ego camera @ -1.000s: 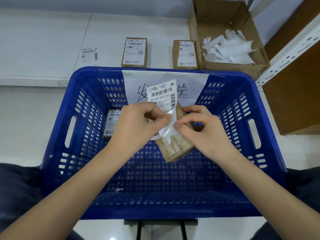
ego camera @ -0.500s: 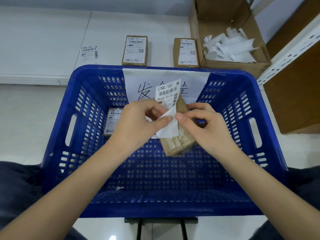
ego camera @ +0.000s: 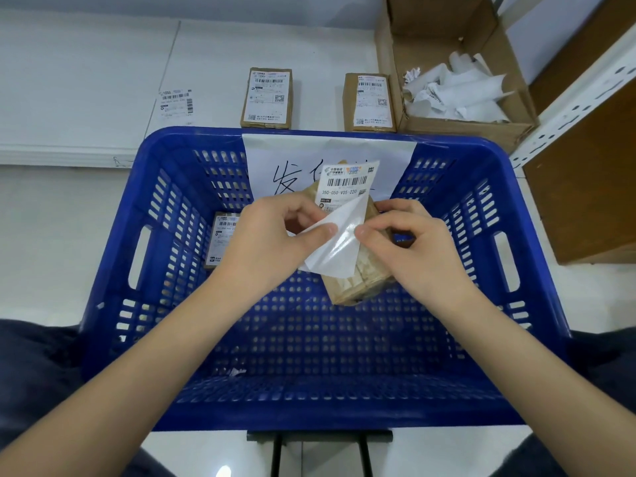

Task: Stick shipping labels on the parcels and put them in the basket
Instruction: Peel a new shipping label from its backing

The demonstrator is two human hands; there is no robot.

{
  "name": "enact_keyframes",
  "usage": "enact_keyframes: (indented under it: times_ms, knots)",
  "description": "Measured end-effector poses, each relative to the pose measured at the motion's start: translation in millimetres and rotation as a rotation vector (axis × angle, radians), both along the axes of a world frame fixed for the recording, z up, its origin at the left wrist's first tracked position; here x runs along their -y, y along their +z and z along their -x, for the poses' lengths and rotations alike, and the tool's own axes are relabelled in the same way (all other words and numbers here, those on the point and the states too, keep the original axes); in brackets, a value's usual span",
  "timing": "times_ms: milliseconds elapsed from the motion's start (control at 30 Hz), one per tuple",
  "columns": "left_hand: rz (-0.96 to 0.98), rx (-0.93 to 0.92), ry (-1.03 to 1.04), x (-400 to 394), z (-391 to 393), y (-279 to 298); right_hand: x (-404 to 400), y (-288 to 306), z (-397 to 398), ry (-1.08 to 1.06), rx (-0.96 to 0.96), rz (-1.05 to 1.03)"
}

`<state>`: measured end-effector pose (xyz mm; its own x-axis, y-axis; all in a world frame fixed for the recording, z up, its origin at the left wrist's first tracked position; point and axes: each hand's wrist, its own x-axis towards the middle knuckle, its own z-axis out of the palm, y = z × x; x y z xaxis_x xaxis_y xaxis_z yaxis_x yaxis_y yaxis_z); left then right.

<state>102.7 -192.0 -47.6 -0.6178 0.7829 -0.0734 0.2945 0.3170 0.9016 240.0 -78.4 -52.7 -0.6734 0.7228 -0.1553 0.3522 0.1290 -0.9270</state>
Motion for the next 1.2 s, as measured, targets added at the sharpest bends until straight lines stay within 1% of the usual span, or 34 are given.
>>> enact_keyframes:
  times_ms: [167, 300, 533, 667, 967, 1200]
  knots:
    - [-0.009, 0.006, 0.02, 0, 4, 2, 0, 2, 0, -0.009, 0.007, 0.006]
    - [-0.017, 0.029, -0.013, 1, 0, 2, 1, 6, 0, -0.026, 0.031, 0.024]
    - [-0.008, 0.022, -0.053, 1, -7, 0, 0, 4, 1, -0.032, 0.011, 0.035]
    - [-0.01, -0.004, -0.016, 0, -5, 2, -3, 1, 0, -0.023, 0.009, 0.05]
    - [0.047, -0.083, 0.095, 1, 9, 3, -8, 3, -1, -0.05, 0.047, -0.025]
    - [0.01, -0.069, 0.153, 1, 16, 7, -15, 7, -3, -0.076, 0.01, -0.054]
